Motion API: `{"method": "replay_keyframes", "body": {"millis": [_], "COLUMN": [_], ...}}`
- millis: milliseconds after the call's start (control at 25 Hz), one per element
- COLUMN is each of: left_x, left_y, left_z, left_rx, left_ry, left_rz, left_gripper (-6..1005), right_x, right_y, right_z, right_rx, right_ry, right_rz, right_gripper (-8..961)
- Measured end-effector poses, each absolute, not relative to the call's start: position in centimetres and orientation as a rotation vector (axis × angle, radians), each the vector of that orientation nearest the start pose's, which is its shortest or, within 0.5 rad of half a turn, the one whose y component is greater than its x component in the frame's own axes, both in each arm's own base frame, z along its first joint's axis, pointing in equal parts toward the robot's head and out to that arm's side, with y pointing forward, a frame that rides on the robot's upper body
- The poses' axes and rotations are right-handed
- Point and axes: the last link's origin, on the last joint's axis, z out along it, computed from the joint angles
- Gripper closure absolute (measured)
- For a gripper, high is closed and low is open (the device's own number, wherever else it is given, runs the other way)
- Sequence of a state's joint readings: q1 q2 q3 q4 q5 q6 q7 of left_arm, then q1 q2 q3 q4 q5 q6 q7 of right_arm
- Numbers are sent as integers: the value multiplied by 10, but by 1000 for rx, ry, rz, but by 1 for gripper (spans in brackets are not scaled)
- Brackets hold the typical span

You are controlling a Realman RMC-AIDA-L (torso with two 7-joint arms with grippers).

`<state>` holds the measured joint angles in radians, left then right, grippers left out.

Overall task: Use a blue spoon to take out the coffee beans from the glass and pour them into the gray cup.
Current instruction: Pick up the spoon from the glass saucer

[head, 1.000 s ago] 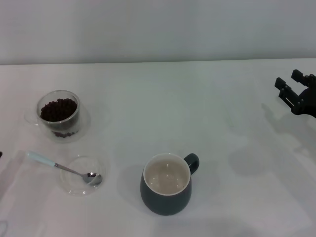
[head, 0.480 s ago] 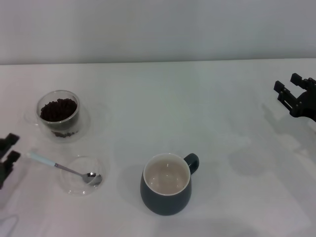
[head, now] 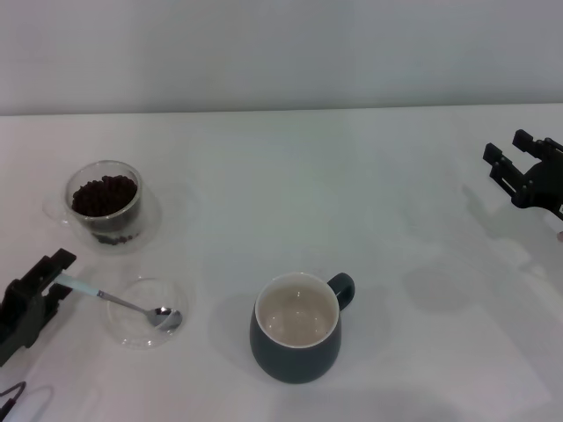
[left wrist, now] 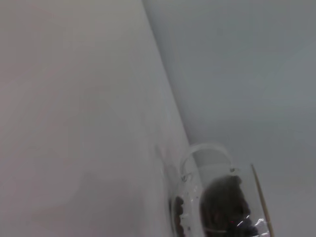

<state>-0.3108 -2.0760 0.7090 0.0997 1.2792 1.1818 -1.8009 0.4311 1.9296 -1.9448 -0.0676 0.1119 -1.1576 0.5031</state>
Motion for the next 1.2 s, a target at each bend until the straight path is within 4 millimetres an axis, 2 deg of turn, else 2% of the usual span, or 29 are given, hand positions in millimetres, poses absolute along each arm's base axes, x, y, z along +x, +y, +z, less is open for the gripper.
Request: {"method": "replay_keyframes", "body": {"millis": [1000,1200], "left_x": [-370,-367], "left_y": [266,268], "left_z": [-40,-43], "left_rx": [1840,1858], "left_ry": [2591,2576], "left_rz": [1668,1642], "left_gripper": [396,458], "right_x": [363,364], "right_y": [331,330], "right_z": [20,19], "right_rx": [-1880,-1880], "right_ry": [578,576], "right_rz": [615,609], "right_gripper": [447,449]}}
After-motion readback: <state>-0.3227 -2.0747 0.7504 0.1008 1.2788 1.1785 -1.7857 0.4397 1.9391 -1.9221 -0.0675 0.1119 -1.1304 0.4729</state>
